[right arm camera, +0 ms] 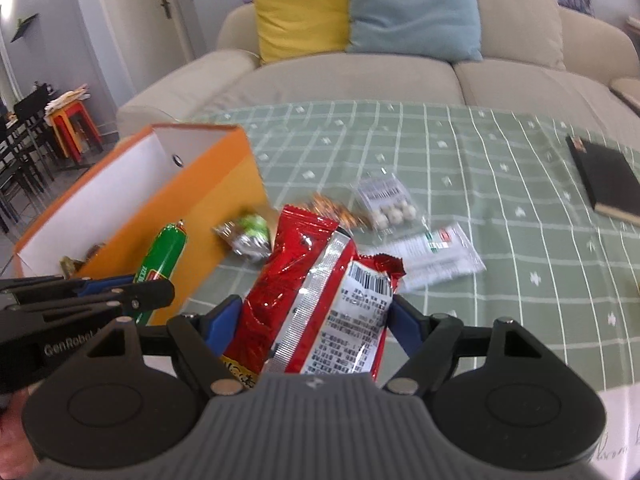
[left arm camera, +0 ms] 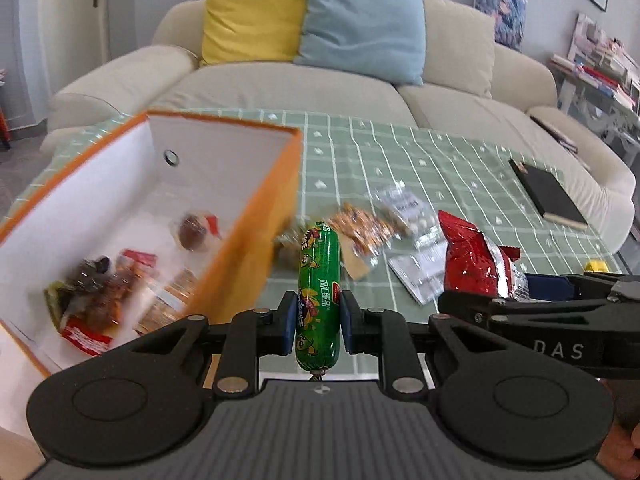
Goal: Organize snacks
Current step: 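Carry the sausage and chips bag over the orange box and lower them inside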
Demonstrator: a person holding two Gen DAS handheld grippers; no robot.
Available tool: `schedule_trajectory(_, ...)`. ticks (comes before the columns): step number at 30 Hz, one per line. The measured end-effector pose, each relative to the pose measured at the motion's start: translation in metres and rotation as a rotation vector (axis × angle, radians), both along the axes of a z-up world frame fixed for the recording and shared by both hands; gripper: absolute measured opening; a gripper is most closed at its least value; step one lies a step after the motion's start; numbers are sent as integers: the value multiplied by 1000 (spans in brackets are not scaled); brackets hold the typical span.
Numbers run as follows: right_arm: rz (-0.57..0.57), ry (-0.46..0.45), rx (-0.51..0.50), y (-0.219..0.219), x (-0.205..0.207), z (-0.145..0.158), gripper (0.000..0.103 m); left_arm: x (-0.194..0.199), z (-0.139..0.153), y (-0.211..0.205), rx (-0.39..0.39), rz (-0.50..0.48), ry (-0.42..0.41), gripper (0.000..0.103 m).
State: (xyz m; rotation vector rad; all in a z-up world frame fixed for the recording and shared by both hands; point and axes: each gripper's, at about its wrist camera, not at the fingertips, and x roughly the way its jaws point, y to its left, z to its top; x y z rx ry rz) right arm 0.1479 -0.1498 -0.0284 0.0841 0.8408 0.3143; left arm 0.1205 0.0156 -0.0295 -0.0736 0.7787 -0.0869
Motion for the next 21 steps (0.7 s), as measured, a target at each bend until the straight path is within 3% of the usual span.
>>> schedule_trajectory(12, 120, -102, 55, 51, 20, 51, 76, 5, 43, 53, 43, 99, -72, 24)
schedule_trajectory(21, 238, -160, 78, 114, 50, 80, 75, 25, 57, 100, 80, 175, -57, 24)
